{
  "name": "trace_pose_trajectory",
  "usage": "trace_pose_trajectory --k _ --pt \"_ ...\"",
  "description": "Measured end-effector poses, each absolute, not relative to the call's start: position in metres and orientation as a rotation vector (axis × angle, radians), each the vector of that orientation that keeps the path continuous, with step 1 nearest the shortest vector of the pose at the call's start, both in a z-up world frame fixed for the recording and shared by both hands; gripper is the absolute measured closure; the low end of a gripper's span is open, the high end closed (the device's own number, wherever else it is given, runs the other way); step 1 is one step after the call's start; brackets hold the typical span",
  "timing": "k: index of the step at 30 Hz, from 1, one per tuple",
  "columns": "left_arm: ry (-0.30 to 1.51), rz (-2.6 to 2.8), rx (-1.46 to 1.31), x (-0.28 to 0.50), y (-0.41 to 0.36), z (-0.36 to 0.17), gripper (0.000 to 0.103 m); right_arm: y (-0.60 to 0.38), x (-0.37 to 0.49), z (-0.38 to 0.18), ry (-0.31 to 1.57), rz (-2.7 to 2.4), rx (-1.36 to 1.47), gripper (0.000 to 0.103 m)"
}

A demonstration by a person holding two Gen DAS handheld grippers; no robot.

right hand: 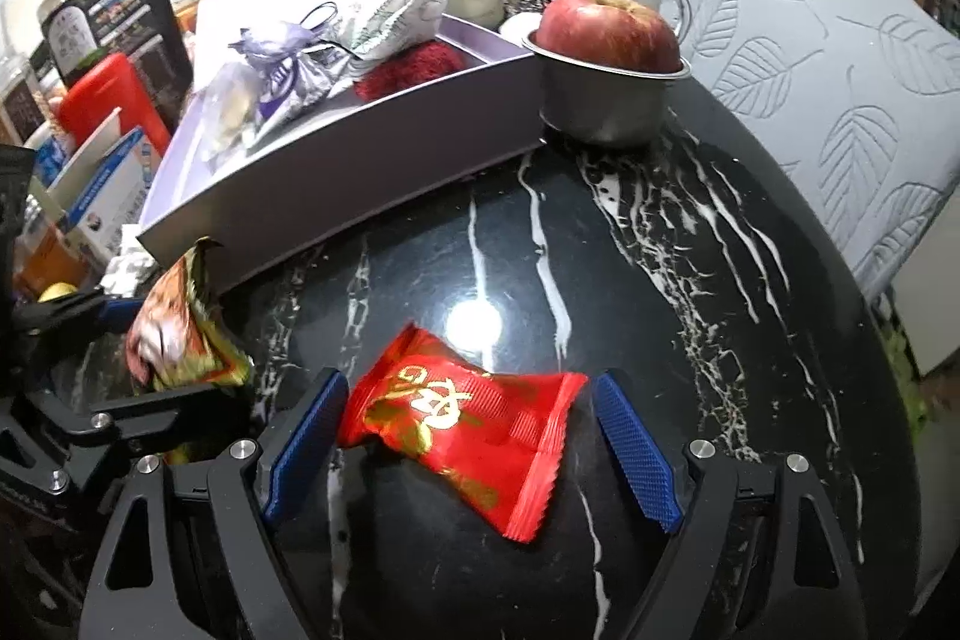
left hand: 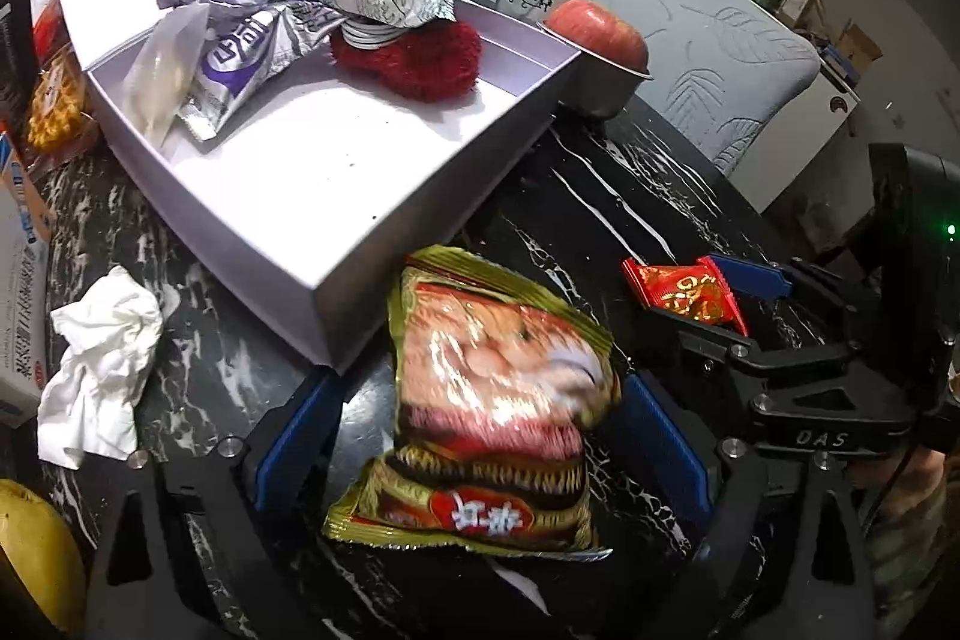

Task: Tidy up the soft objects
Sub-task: 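Grasp the snack bag with the left tool while the right tool grasps the red candy packet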

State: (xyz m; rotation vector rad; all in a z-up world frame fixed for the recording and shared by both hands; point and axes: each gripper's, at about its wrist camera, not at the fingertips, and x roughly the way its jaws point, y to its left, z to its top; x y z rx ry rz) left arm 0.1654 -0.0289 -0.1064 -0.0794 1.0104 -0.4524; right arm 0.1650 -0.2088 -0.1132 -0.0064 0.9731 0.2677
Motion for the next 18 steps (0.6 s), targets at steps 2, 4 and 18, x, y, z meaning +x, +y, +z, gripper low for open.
trace_pose_trajectory --k 2,4,18 --pt "1.003 -0.47 -0.082 0.161 -0.029 -0.105 0.029 -0.208 0.165 -0.113 0.975 0.247 -0.024 0.042" --pt "1.004 -0.453 -0.061 0.156 -0.034 -0.104 0.034 -0.207 0.163 -0.112 0.967 0.234 -0.035 0.044" --pt "0.994 -0.422 -0.113 0.101 -0.03 -0.099 0.043 -0.215 0.113 -0.108 0.965 0.224 0.049 0.049"
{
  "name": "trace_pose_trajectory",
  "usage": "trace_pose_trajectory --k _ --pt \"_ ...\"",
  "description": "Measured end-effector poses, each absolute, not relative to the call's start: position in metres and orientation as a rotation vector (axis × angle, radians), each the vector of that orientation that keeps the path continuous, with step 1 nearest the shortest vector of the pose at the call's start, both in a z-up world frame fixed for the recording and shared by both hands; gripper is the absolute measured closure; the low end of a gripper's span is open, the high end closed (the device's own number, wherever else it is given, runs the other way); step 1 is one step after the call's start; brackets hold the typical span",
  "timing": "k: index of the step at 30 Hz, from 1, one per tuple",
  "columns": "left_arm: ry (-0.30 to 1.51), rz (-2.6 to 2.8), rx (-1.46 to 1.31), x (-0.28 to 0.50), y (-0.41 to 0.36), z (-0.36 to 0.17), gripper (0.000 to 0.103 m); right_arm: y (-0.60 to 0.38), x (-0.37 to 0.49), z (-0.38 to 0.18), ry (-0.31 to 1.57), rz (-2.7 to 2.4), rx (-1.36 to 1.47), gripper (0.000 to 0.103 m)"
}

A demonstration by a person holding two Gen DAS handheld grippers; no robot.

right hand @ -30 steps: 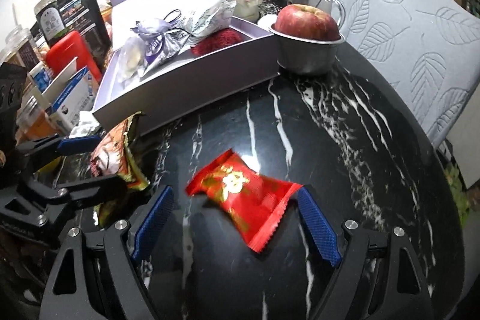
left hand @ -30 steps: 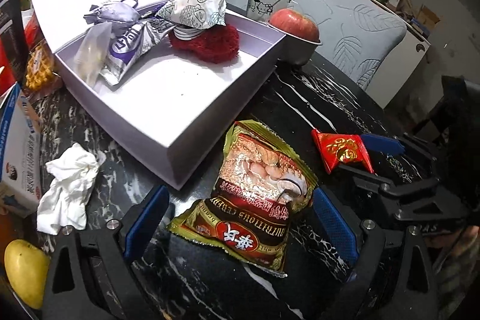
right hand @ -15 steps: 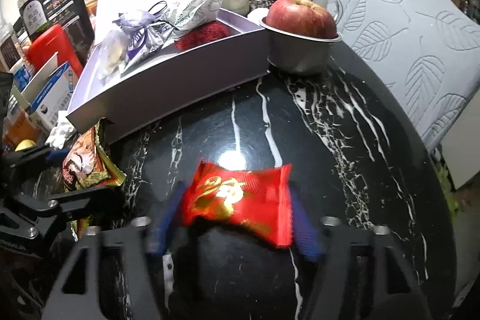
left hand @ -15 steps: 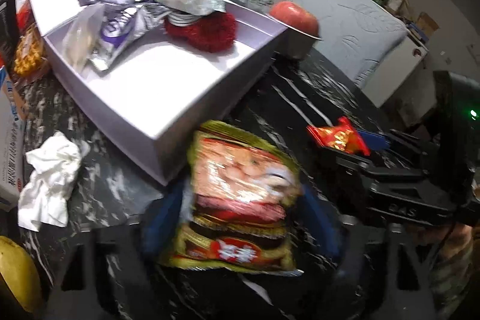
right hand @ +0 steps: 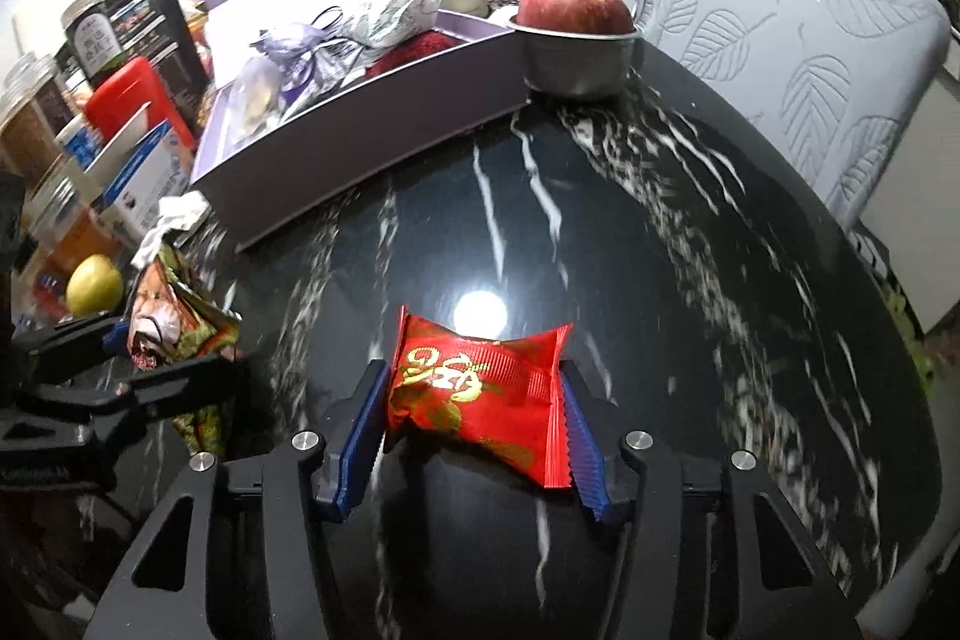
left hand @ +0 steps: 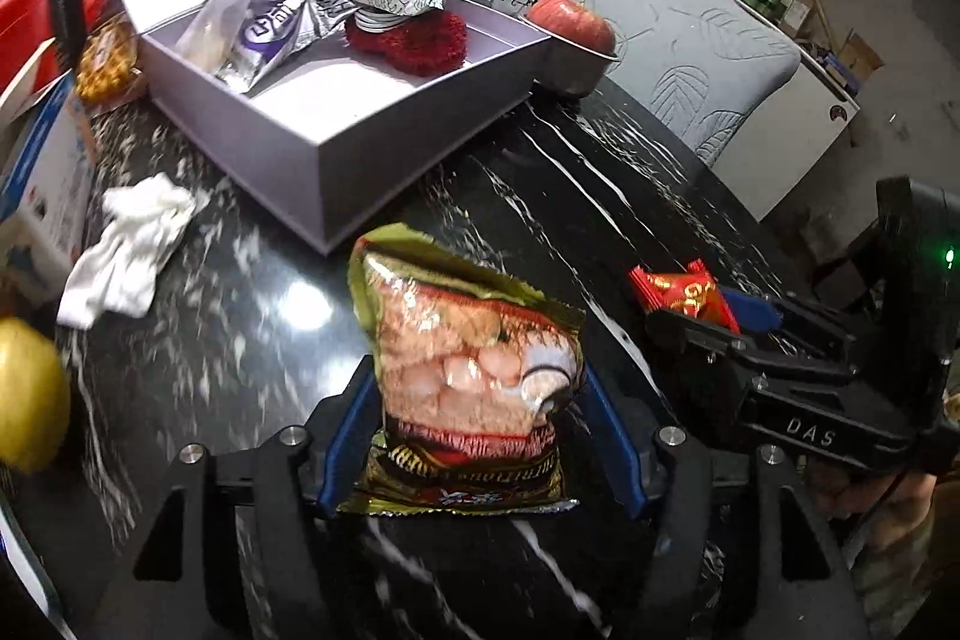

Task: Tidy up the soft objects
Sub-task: 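Grasp the snack bag with the left tool while the right tool grasps the red candy packet, then lift the snack bag and red packet and carry both toward the lavender box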

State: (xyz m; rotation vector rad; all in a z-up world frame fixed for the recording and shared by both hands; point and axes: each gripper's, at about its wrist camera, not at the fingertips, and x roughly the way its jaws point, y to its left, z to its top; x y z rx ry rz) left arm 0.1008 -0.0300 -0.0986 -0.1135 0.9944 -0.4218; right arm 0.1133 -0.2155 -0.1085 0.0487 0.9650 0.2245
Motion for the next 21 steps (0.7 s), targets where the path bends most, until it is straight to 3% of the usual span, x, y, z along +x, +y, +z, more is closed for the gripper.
trace_pose_trajectory --k 21 --pt "0.992 -0.407 -0.091 0.025 -0.018 -0.102 0.045 -0.201 0.015 -0.107 0.942 0.3 0.051 0.049"
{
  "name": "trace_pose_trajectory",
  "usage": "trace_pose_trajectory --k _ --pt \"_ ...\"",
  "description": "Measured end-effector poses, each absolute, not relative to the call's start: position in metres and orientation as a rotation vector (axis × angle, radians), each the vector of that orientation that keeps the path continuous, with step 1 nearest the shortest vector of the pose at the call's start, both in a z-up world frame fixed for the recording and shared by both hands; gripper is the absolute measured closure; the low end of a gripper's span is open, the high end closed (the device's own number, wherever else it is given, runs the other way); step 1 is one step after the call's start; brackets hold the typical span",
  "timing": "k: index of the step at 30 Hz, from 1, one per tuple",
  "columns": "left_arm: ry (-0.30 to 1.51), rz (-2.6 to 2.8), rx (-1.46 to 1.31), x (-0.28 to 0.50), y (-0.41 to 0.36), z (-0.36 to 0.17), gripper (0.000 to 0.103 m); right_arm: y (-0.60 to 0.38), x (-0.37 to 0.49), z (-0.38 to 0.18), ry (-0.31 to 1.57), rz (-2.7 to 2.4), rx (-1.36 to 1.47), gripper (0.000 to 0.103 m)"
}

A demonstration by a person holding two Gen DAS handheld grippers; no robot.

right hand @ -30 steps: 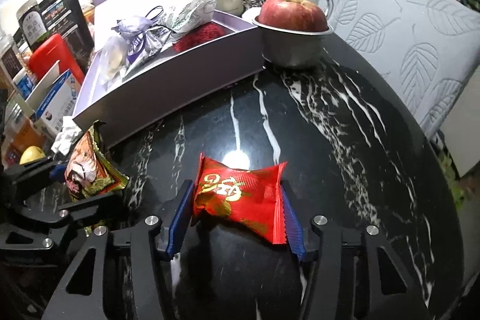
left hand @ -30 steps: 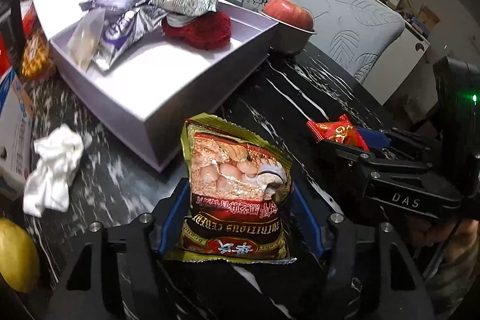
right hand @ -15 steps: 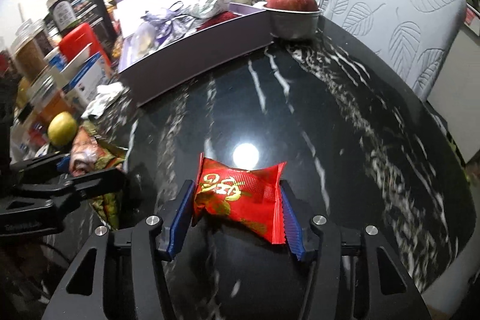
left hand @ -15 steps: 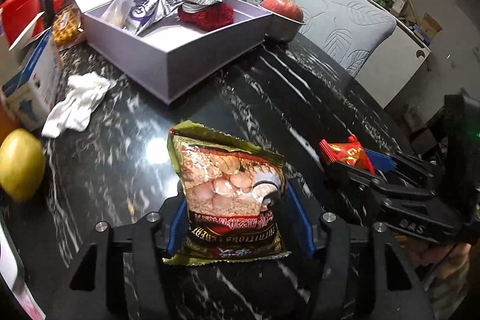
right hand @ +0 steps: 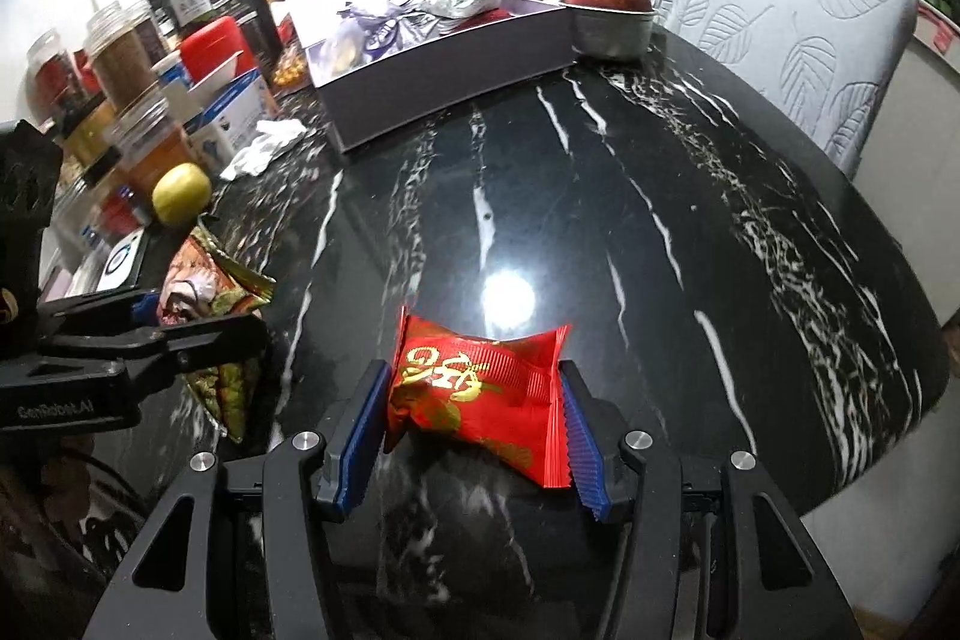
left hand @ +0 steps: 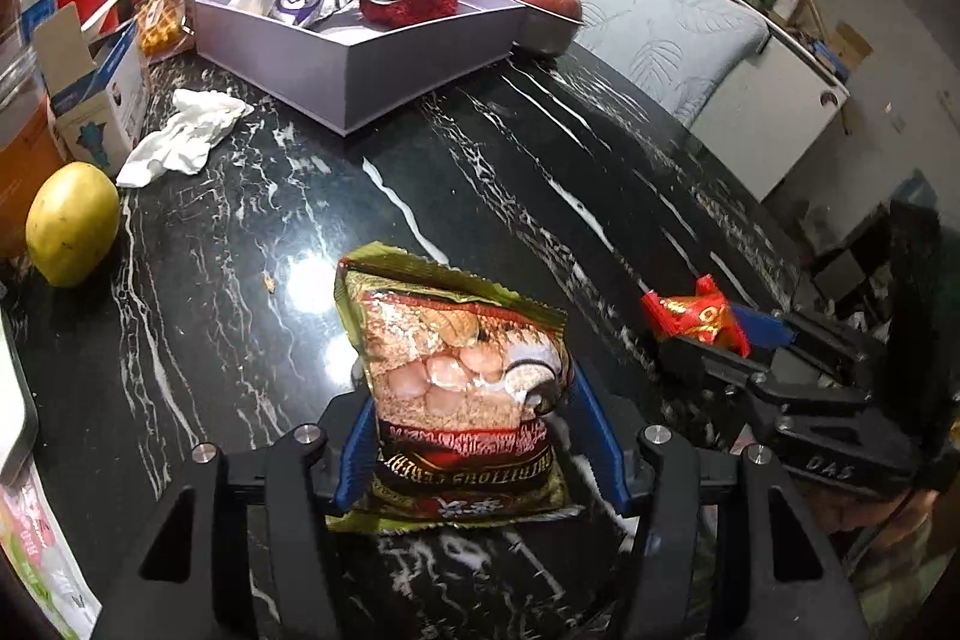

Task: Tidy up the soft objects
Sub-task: 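Lift the snack bag and red packet and carry both toward the lavender box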

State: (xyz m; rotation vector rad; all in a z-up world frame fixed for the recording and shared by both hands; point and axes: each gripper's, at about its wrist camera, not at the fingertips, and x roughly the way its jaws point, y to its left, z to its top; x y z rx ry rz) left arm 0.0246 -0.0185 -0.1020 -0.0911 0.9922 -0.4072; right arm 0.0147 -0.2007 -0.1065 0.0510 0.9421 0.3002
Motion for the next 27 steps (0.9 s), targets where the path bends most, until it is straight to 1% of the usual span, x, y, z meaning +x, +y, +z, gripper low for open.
trace_pose_trajectory --k 2,5,7,8,9,11,13,15,16,17,19,22,27 --pt "0.998 -0.4 -0.114 0.024 -0.015 -0.107 0.045 -0.199 0.009 -0.107 0.938 0.304 0.049 0.046" --pt "0.981 -0.404 -0.111 0.023 -0.015 -0.107 0.045 -0.195 0.003 -0.108 0.93 0.31 0.042 0.045" --pt "0.968 -0.402 -0.087 0.022 -0.017 -0.108 0.045 -0.195 0.001 -0.108 0.924 0.308 0.041 0.042" --pt "0.961 -0.397 -0.068 0.02 -0.019 -0.108 0.045 -0.194 0.001 -0.108 0.92 0.306 0.039 0.039" --pt "0.954 -0.392 -0.051 0.02 -0.021 -0.109 0.045 -0.194 0.001 -0.109 0.918 0.309 0.041 0.034" --pt "0.942 -0.383 -0.03 0.017 -0.023 -0.109 0.045 -0.191 0.001 -0.109 0.908 0.303 0.033 0.026" --pt "0.931 -0.375 -0.016 0.015 -0.024 -0.11 0.045 -0.188 0.0 -0.111 0.896 0.294 0.018 0.026" --pt "0.926 -0.37 -0.023 0.013 -0.023 -0.11 0.045 -0.185 -0.002 -0.112 0.88 0.282 -0.001 0.028" --pt "0.922 -0.37 -0.028 0.012 -0.022 -0.11 0.045 -0.183 -0.003 -0.113 0.869 0.274 -0.016 0.032" --pt "0.919 -0.37 -0.031 0.012 -0.021 -0.11 0.045 -0.182 -0.004 -0.114 0.863 0.269 -0.024 0.044" --pt "0.907 -0.362 -0.015 0.01 -0.022 -0.11 0.047 -0.18 -0.006 -0.114 0.845 0.248 -0.056 0.045" --pt "0.9 -0.365 -0.017 0.007 -0.021 -0.11 0.049 -0.178 -0.006 -0.114 0.847 0.249 -0.074 0.048" --pt "0.91 -0.403 -0.085 0.007 -0.011 -0.109 0.049 -0.178 -0.005 -0.113 0.849 0.282 -0.059 0.049"
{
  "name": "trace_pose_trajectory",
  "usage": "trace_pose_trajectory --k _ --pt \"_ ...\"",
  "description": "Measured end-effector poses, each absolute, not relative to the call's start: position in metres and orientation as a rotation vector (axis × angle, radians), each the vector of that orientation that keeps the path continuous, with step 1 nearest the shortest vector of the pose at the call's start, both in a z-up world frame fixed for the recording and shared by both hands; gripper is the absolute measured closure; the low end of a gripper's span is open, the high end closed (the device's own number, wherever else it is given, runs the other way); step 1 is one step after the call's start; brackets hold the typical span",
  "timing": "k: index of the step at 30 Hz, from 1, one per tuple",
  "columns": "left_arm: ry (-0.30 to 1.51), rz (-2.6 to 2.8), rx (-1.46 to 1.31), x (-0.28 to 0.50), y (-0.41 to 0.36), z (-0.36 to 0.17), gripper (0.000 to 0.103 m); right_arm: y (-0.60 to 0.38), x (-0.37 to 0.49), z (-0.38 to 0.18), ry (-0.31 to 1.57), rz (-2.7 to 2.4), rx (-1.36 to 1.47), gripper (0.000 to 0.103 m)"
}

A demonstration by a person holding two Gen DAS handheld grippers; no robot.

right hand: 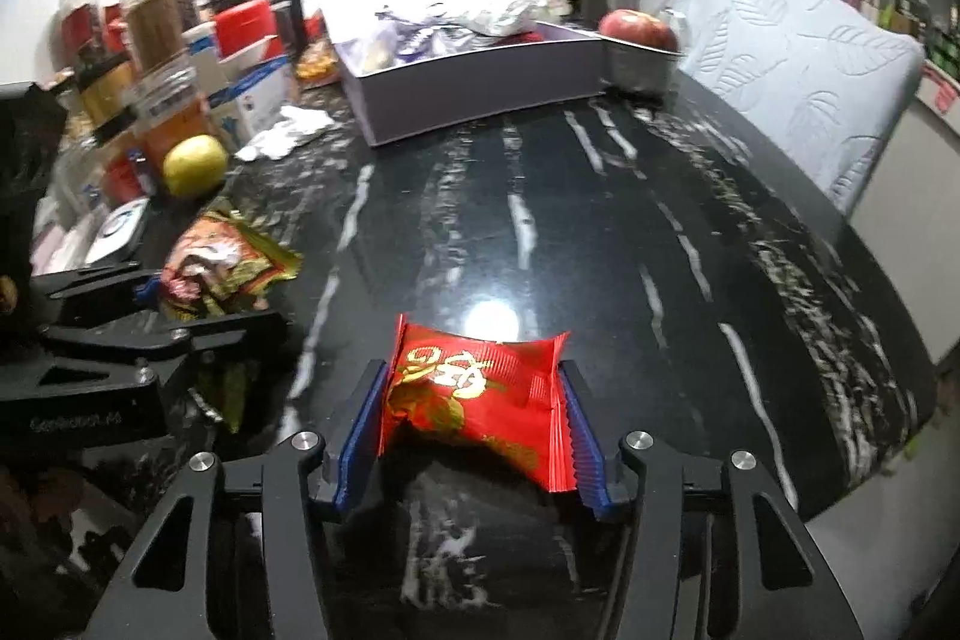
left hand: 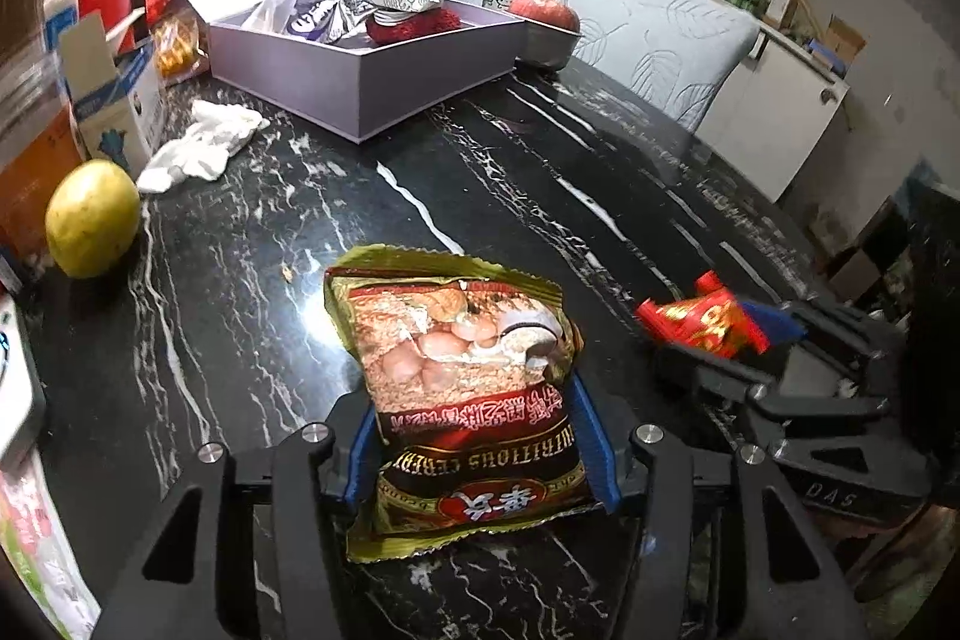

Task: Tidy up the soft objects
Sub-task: 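Lift the snack bag and red packet and carry both toward the lavender box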

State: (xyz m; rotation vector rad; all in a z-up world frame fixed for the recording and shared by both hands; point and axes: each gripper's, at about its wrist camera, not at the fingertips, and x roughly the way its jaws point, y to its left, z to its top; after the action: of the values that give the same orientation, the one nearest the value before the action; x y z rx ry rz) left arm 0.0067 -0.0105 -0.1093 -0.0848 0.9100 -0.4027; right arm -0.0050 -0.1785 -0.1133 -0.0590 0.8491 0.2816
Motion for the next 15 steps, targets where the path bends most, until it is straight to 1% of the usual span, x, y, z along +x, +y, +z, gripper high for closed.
trace_pose_trajectory --k 6,15 --pt "0.945 -0.415 -0.15 0.011 -0.002 -0.106 0.05 -0.171 -0.009 -0.11 0.85 0.364 -0.026 0.049" --pt "0.888 -0.412 -0.162 0.01 0.001 -0.08 0.05 -0.172 -0.006 -0.102 0.845 0.399 -0.012 0.049"
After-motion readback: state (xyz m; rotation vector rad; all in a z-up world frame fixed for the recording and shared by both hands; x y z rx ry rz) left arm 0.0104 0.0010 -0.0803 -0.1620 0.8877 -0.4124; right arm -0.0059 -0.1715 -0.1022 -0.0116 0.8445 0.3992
